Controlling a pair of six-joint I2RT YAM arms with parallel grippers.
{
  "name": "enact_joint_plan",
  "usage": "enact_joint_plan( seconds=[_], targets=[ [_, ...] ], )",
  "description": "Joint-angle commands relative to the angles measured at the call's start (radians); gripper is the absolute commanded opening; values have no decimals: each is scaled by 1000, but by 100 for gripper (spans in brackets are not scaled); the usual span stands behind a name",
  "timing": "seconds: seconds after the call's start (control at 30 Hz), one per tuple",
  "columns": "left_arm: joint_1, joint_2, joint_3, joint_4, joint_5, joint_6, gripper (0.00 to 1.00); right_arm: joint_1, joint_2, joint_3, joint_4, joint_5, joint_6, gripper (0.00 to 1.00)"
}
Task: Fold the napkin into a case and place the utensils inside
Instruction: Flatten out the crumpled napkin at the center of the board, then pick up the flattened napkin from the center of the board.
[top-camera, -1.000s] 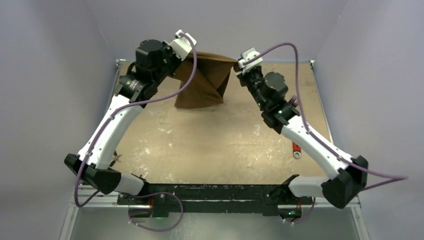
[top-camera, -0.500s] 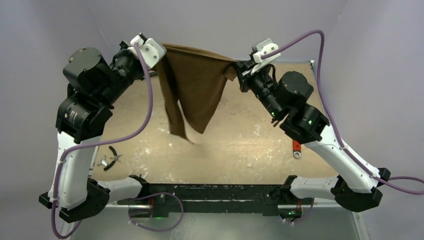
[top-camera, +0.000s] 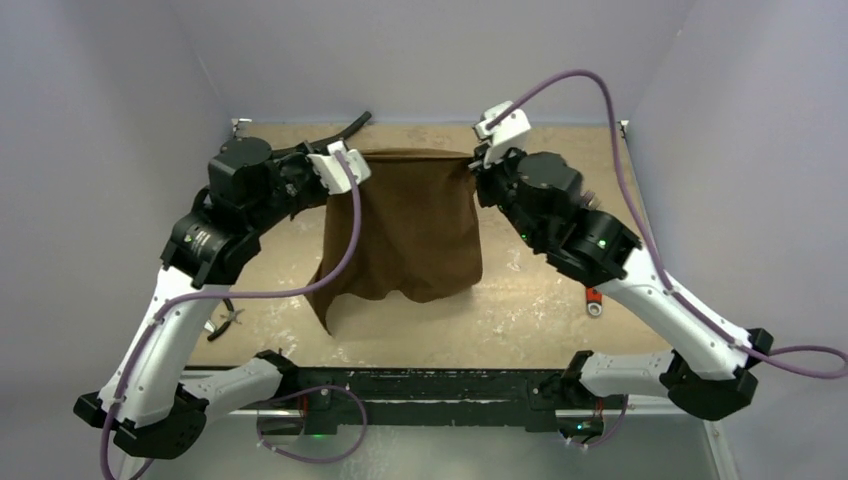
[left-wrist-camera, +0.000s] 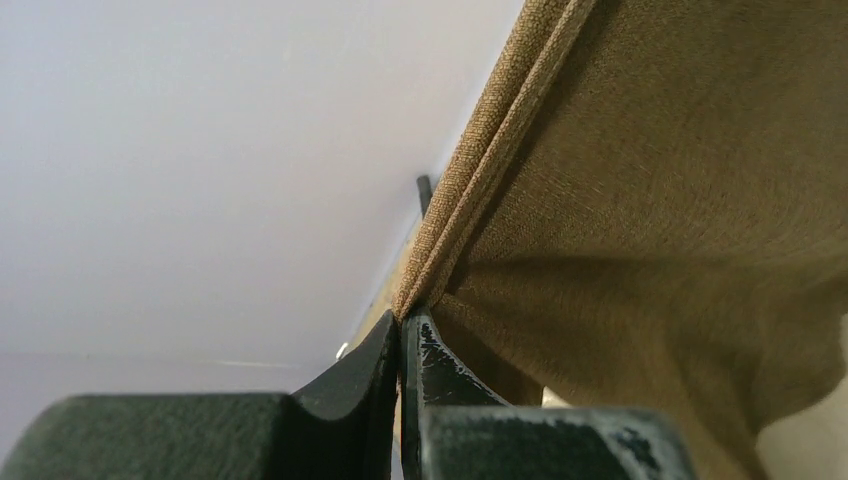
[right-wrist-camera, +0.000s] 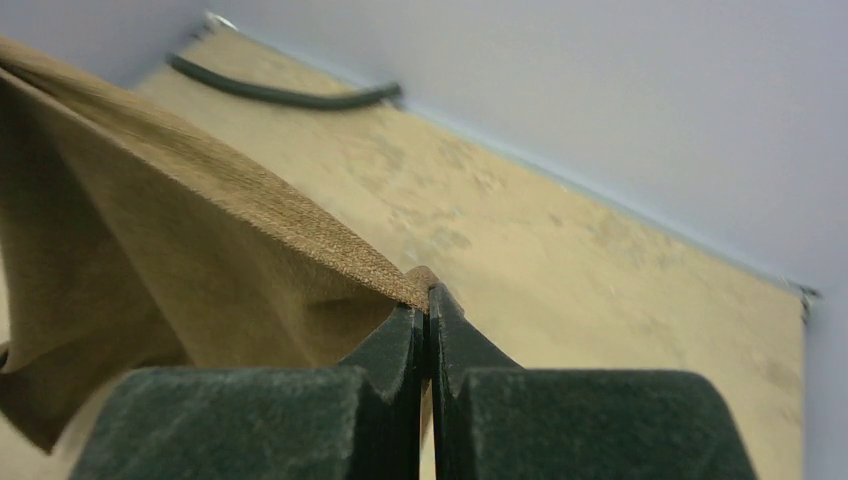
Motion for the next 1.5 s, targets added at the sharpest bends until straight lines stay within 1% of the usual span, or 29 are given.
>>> enact_joint_plan(
  seconds=[0.0,0.07,0.13,0.23,0.37,0.5,0.67,0.83,0.93,1.03,1.1,1.13,1.17,1.2,1.23,1.27,1.3,1.33,1.37,1.43,1.47],
  targets=[
    [34,-18,-105,108,-307,115,0,-27,24,-38,8,350,-11,0],
    [34,0,-129,135,-341,128,0,-31,68,-35,20,408,-20,0],
    [33,16,-142,148,-351,131,0,-49,105,-28,23,433,-25,0],
    [33,25,-159,174,-344,127,0,-95,128,-17,38,415,-19,0],
    [34,34,-200,216,-345,144,0,-162,110,-26,98,386,-38,0],
    [34,44,-323,367,-380,225,0,-195,137,-22,114,357,-66,0],
    [34,98,-455,575,-414,357,0,-240,220,-39,141,326,-64,0],
    [36,213,-498,744,-436,443,0,-342,312,-63,208,269,-57,0],
    [48,293,-507,879,-437,482,4,-408,394,-64,256,235,-63,0],
    [70,380,-501,1000,-432,524,5,-448,499,-32,287,200,-71,0],
    [89,449,-500,1112,-426,557,5,-468,574,0,308,198,-75,0],
    [97,489,-492,1161,-429,573,6,-476,613,20,314,195,-76,0],
    [106,536,-478,1206,-437,590,12,-486,651,44,318,189,-71,0],
    [111,583,-460,1238,-452,611,24,-493,687,68,319,178,-64,0],
    [113,628,-436,1278,-476,634,30,-500,724,94,320,171,-56,0],
    [112,674,-420,1343,-506,648,32,-504,758,120,320,165,-49,5],
    [107,706,-396,1361,-534,648,33,-507,797,146,320,161,-48,19],
    [104,724,-373,1333,-548,624,34,-509,849,179,308,159,-48,30],
    [102,720,-340,1245,-544,572,34,-509,885,215,292,164,-48,38],
    [101,686,-251,967,-471,405,34,-508,946,286,235,197,-9,51],
    [103,663,-199,818,-394,311,34,-507,959,308,213,223,10,67]
  ],
)
